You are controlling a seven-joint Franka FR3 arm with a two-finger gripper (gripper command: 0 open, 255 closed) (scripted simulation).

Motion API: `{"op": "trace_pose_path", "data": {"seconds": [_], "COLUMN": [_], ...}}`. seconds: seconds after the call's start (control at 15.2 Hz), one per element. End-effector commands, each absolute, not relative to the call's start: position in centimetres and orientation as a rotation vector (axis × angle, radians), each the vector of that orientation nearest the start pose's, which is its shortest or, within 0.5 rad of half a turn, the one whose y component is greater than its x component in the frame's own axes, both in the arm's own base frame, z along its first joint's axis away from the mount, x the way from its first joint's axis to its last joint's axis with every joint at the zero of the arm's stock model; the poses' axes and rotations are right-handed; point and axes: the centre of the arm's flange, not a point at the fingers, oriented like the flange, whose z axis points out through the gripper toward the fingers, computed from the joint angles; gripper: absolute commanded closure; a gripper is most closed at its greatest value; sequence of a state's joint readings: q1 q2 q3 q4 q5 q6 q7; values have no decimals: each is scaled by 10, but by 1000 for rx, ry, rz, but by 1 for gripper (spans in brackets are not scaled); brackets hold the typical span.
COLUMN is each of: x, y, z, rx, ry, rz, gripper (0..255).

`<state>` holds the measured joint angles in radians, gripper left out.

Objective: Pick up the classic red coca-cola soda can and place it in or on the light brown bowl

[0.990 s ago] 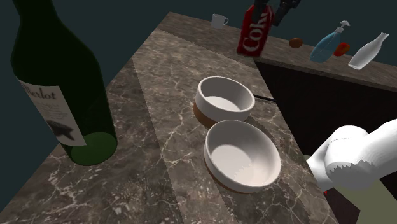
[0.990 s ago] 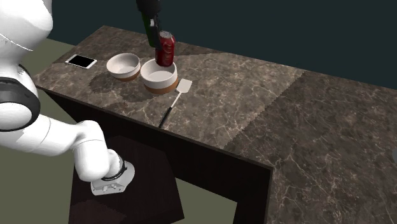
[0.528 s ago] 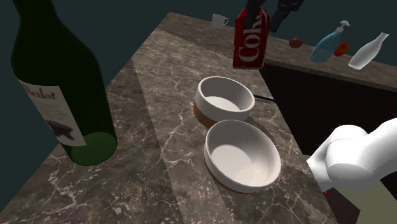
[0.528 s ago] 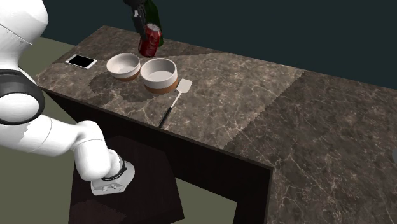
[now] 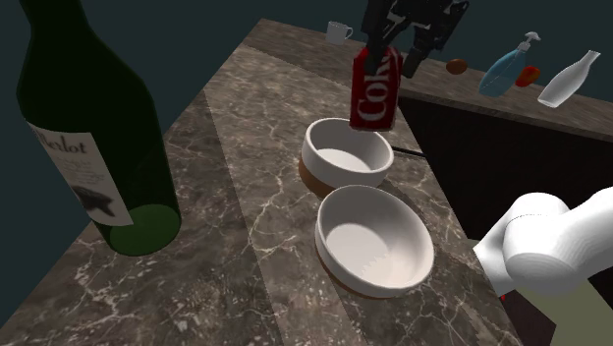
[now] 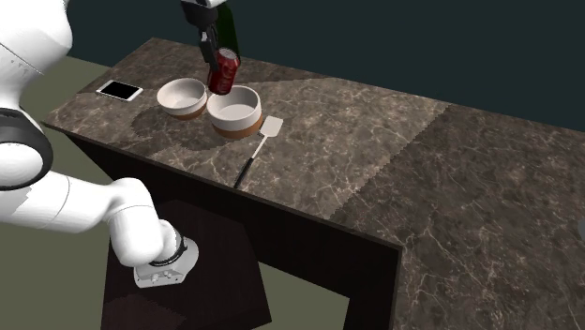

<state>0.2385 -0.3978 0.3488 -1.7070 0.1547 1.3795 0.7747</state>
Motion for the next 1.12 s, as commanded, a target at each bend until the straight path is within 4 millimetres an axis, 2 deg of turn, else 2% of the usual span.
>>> {"op": "trace_pose_path", "data": {"seconds": [0.0, 0.53, 1.06], "x": [305, 305, 305], "y": [276, 276, 276], "z": [709, 667, 667], "rx": [-3086, -3086, -3086], "ry": [273, 273, 273], "rz": [-40, -40, -40], "gripper": [255, 255, 255]}}
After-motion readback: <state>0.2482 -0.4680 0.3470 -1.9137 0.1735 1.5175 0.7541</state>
